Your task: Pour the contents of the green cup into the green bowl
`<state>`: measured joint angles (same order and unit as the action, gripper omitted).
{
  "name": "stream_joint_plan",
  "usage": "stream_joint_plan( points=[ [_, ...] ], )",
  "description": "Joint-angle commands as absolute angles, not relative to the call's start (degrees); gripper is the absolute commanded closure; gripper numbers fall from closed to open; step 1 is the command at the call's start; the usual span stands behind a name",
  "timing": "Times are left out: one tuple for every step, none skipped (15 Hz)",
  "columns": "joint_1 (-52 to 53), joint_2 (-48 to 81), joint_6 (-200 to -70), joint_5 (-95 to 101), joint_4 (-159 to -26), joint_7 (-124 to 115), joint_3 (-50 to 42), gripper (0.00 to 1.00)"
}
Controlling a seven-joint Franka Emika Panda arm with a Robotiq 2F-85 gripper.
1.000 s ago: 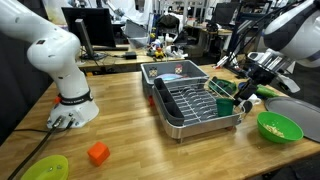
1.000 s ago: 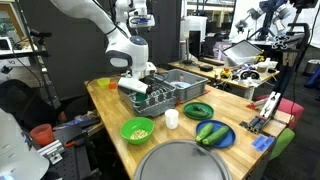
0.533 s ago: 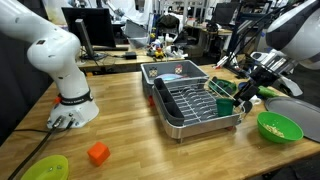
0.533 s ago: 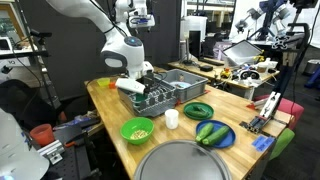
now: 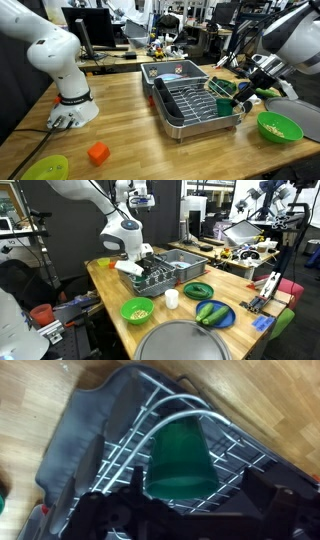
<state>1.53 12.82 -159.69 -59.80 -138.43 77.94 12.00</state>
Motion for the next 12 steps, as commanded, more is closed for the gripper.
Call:
stream_joint_plan(
  points=[
    [2.08,14.51,-164.57,-62.83,-137.49,78.91,12.86,0.00],
    [2.03,14.97,-164.99,-63.64,-137.09,79.21,13.22,0.00],
    [2.02,15.71,-165.33,-64.50,-136.50,79.36,13.63,0.00],
    [2.04,16.30,-165.63,-65.37,-136.04,79.46,14.01,0.00],
    [1.99,16.92,-165.96,-66.48,-135.41,79.68,14.53,0.00],
    [1.98,17.65,-166.22,-67.34,-134.66,79.72,14.99,0.00],
    [2.00,18.28,-166.56,-67.91,-134.10,79.70,15.32,0.00],
    [2.07,19.01,-167.05,-68.29,-133.34,79.56,15.59,0.00],
    [2.04,19.60,-167.39,-68.75,-132.69,79.54,15.83,0.00],
    [2.02,20.16,-167.73,-69.04,-132.08,79.52,15.99,0.00],
    [1.97,20.80,-168.01,-69.39,-131.41,79.50,16.17,0.00],
    [2.01,21.47,-168.46,-69.58,-130.95,79.36,16.30,0.00]
  ],
)
